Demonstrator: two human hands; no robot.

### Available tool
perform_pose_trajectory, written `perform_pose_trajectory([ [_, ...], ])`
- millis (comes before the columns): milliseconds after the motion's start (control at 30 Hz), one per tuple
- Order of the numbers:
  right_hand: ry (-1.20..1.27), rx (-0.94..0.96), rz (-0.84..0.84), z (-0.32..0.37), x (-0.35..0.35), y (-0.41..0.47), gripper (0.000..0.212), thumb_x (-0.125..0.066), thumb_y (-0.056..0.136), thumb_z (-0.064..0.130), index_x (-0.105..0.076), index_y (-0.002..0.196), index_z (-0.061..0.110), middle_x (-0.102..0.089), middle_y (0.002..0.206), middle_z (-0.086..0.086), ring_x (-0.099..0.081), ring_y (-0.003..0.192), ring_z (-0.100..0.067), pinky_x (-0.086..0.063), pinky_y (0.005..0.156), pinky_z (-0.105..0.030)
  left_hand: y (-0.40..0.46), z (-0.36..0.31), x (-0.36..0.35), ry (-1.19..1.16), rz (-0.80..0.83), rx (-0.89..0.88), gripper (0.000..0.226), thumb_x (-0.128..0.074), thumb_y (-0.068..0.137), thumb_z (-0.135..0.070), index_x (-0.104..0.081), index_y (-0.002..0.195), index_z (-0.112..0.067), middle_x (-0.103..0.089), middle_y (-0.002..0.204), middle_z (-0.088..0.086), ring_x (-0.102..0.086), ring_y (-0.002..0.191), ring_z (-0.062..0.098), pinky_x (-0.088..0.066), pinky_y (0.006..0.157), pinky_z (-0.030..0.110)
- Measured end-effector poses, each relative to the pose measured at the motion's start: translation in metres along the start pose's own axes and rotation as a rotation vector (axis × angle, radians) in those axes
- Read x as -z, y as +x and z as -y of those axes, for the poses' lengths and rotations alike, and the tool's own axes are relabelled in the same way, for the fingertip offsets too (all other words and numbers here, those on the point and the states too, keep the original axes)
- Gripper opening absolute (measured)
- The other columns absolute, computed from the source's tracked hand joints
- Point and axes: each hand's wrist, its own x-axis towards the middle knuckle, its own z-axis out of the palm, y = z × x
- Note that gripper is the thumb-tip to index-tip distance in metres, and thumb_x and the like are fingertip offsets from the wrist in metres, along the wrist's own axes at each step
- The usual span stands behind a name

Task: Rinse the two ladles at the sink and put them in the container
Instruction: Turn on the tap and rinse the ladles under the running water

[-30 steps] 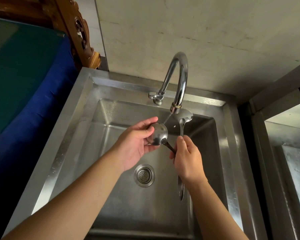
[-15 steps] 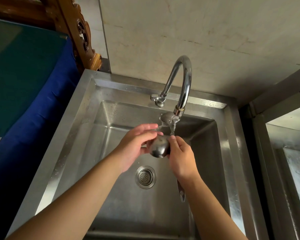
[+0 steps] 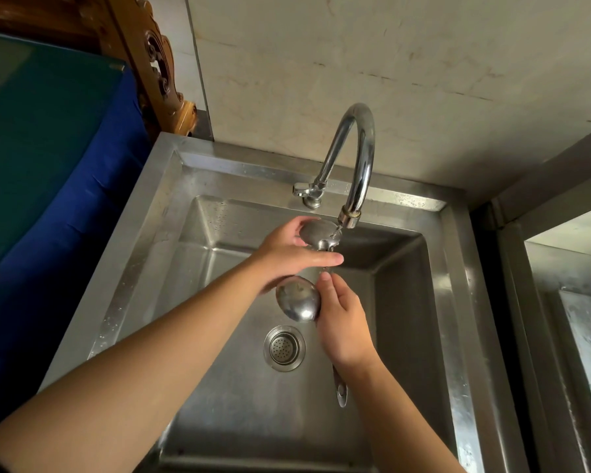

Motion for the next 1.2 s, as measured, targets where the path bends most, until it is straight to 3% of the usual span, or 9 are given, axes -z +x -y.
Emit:
perform_pose_trajectory([
  [133,0.062,0.010,0.039,-0.003,-0.006,-0.003,0.043,-0.041,0.108,0.029,-0.043,0.067,0.017,-0.044,0.058,0.012,-0.038,0.056,-0.005,-0.035,0.055,-0.016,0.004,0.003,-0.014,-0.001,-0.149,-0.042,0.062,-0.094,0.042,-0.055,-0.066,0.096,-0.046,-0.076,0.096,-0.018,-0.072,0.085,0.000,-0.054,0.074,0.022],
  [233,0.178,-0.011,0.093,-0.008,-0.005,-0.003,0.044,-0.041,0.108,0.030,-0.053,0.073,0.007,-0.052,0.064,0.006,-0.045,0.063,-0.008,-0.040,0.059,-0.017,0.007,0.001,-0.019,-0.065,-0.188,-0.001,0.068,-0.095,0.032,-0.062,-0.063,0.090,-0.047,-0.074,0.098,-0.009,-0.074,0.082,0.012,-0.060,0.071,0.031],
  [400,0.292,-0.108,0.173,-0.014,-0.003,0.000,0.043,-0.044,0.099,0.043,-0.072,0.083,0.015,-0.068,0.078,0.001,-0.059,0.078,-0.014,-0.046,0.079,-0.037,0.015,-0.002,-0.026,-0.257,-0.221,0.162,0.062,-0.100,0.028,-0.036,-0.066,0.080,-0.038,-0.077,0.086,-0.004,-0.077,0.076,0.016,-0.064,0.079,0.042],
  [500,0.321,-0.141,0.187,-0.016,0.000,0.001,0.040,-0.045,0.097,0.045,-0.079,0.086,0.028,-0.076,0.081,0.007,-0.066,0.081,-0.008,-0.050,0.084,-0.038,0.015,-0.008,-0.031,-0.334,-0.203,0.237,0.051,-0.095,0.039,-0.028,-0.069,0.083,-0.028,-0.077,0.076,-0.006,-0.073,0.079,0.016,-0.061,0.082,0.044],
  [633,0.292,-0.190,0.176,-0.020,0.005,0.001,0.055,-0.047,0.096,0.050,-0.069,0.088,0.000,-0.067,0.075,0.000,-0.058,0.072,-0.009,-0.045,0.076,-0.034,0.011,-0.023,-0.031,-0.430,-0.086,0.363,0.015,-0.080,0.069,-0.018,-0.076,0.055,-0.022,-0.068,0.067,-0.003,-0.058,0.069,0.014,-0.046,0.069,0.033],
  [800,0.260,-0.192,0.220,-0.026,0.008,-0.003,0.056,-0.046,0.097,0.051,-0.067,0.075,0.005,-0.059,0.062,0.007,-0.053,0.059,-0.004,-0.046,0.059,-0.019,0.011,-0.024,-0.029,-0.463,-0.101,0.513,0.011,-0.070,0.081,-0.030,-0.065,0.074,-0.023,-0.060,0.075,-0.004,-0.044,0.070,0.015,-0.037,0.078,0.038],
  [967,0.350,-0.192,0.228,-0.023,0.010,-0.007,0.054,-0.049,0.097,0.050,-0.072,0.065,0.013,-0.051,0.049,0.011,-0.044,0.046,-0.005,-0.039,0.046,-0.016,0.015,-0.020,-0.016,-0.580,-0.071,0.554,0.045,-0.052,0.094,-0.061,-0.067,0.086,-0.019,-0.066,0.079,0.002,-0.054,0.076,0.018,-0.042,0.078,0.037],
  [1067,0.480,-0.214,0.215,-0.018,0.012,-0.004,0.056,-0.048,0.096,0.049,-0.059,0.048,0.024,-0.043,0.043,0.009,-0.035,0.038,-0.008,-0.033,0.042,-0.021,0.011,-0.012,-0.014,-0.613,-0.057,0.469,0.057,-0.061,0.086,-0.065,-0.064,0.113,-0.015,-0.070,0.097,0.001,-0.062,0.085,0.016,-0.048,0.069,0.033],
  [1200,0.513,-0.189,0.192,-0.017,0.012,0.001,0.054,-0.044,0.097,0.049,-0.048,0.050,0.025,-0.038,0.040,0.005,-0.029,0.036,-0.011,-0.027,0.042,-0.025,-0.001,-0.003,-0.012,-0.474,0.005,0.218,0.038,-0.084,0.075,-0.045,-0.076,0.106,-0.024,-0.078,0.102,-0.007,-0.069,0.101,0.012,-0.052,0.078,0.030],
])
